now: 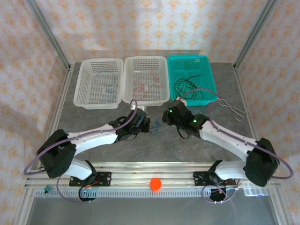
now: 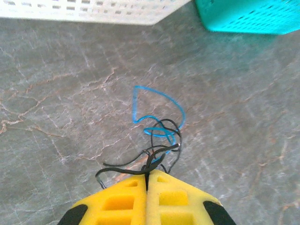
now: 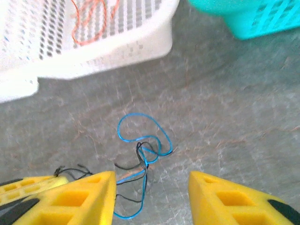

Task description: Untangle the cables

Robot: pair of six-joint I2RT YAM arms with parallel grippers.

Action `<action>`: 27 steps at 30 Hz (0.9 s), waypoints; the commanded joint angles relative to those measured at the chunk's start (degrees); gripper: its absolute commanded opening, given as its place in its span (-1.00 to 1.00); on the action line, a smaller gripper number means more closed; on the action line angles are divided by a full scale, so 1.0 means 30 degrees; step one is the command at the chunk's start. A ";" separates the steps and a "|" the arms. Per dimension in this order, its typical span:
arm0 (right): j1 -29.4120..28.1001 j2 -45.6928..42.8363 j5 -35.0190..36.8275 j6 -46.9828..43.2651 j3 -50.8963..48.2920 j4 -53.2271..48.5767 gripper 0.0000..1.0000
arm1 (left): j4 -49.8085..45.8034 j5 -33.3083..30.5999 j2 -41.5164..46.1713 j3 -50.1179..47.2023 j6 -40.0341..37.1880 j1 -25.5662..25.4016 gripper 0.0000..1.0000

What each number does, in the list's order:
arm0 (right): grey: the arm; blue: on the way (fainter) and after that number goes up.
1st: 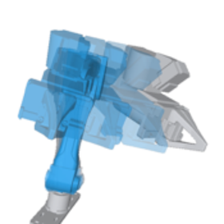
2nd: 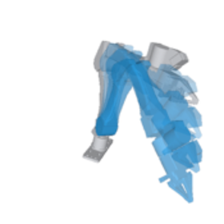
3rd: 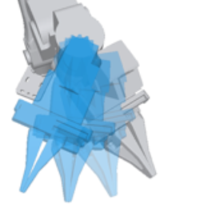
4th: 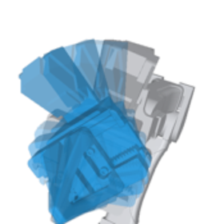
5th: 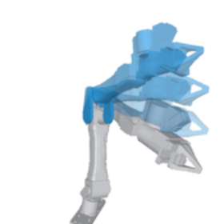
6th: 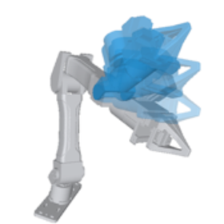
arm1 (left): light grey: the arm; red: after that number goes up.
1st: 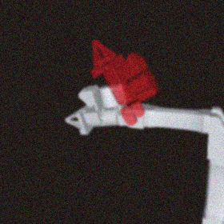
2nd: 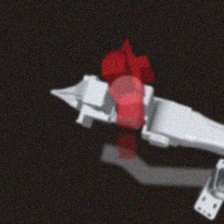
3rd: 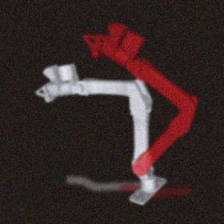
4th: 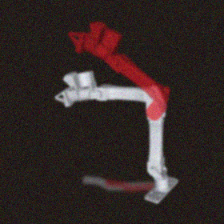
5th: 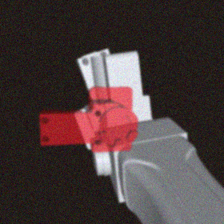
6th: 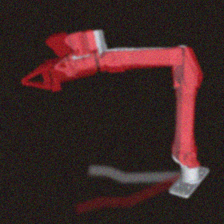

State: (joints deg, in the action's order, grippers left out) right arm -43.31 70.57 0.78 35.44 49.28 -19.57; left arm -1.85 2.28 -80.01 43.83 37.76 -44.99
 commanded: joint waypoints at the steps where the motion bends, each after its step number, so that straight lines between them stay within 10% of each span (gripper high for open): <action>1: 0.0081 -0.1799 0.2526 -0.0019 -0.0715 0.1222 0.03 | 0.1143 -0.0244 0.1415 -0.0362 -0.0403 0.0168 -1.00; 7: 0.0110 -0.4100 0.3236 -0.1179 -0.2469 0.3496 0.47 | 0.1230 0.1365 0.3215 -0.0549 -0.1272 0.0924 -1.00; 15: 0.0171 -0.3487 -0.2742 -0.7279 -0.1762 0.3325 0.65 | 0.1352 0.5141 0.4120 -0.0578 -0.3348 0.2283 -1.00; 27: 0.0893 -0.1520 -0.8652 -0.9148 -0.1332 0.4129 -0.09 | 0.1831 0.9037 0.4770 -0.0465 -0.4792 0.4047 -1.00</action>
State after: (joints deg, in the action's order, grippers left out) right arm -41.23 65.56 -19.55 9.56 43.86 -9.93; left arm 1.39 24.97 -66.94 42.57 25.45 -33.50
